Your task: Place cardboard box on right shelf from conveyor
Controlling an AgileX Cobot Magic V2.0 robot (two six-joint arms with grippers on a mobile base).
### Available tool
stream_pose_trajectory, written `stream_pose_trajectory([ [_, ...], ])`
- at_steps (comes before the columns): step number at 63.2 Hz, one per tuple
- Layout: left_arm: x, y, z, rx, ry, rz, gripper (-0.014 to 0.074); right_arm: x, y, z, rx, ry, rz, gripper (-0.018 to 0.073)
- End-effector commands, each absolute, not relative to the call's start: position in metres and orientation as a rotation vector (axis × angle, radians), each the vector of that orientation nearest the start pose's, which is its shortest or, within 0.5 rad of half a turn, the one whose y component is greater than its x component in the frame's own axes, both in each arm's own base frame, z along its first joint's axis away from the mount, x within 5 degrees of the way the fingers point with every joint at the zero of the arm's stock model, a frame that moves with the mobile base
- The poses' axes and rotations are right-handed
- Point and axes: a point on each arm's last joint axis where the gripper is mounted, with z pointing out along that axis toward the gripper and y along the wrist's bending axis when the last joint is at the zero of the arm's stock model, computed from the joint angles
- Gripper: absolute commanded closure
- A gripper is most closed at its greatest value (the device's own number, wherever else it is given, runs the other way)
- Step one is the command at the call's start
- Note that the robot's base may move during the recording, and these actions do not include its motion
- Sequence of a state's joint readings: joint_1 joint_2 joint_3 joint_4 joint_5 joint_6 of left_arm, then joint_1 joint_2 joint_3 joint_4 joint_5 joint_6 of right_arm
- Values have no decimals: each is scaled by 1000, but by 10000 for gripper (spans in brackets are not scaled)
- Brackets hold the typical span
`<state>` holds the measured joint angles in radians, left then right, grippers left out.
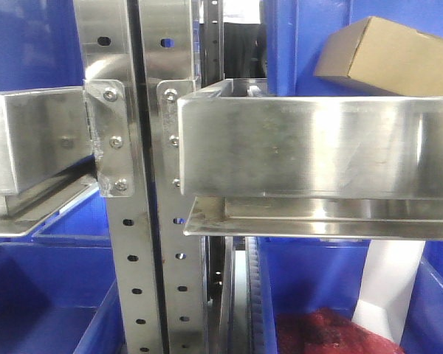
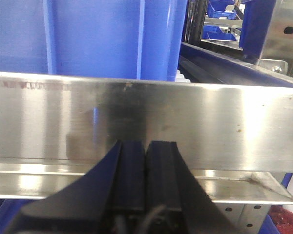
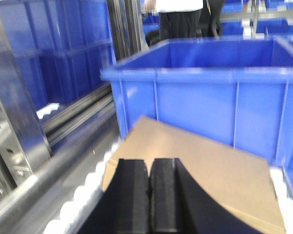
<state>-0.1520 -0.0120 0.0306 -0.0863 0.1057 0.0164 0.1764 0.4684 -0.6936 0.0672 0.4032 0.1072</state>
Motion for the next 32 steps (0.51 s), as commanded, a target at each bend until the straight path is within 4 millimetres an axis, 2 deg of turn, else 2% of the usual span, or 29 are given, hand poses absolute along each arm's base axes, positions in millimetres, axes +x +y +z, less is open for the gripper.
stream_pose_trajectory([
  [1,55,-9,203,56,1513,-186,715,85,17,392,-26,1546,282,502],
  [24,55,-9,203,56,1513,-186,715,85,17,392,-26,1546,282,502],
  [32,55,-9,203,56,1513,-186,715,86,16,384,-29,1561,261,502],
])
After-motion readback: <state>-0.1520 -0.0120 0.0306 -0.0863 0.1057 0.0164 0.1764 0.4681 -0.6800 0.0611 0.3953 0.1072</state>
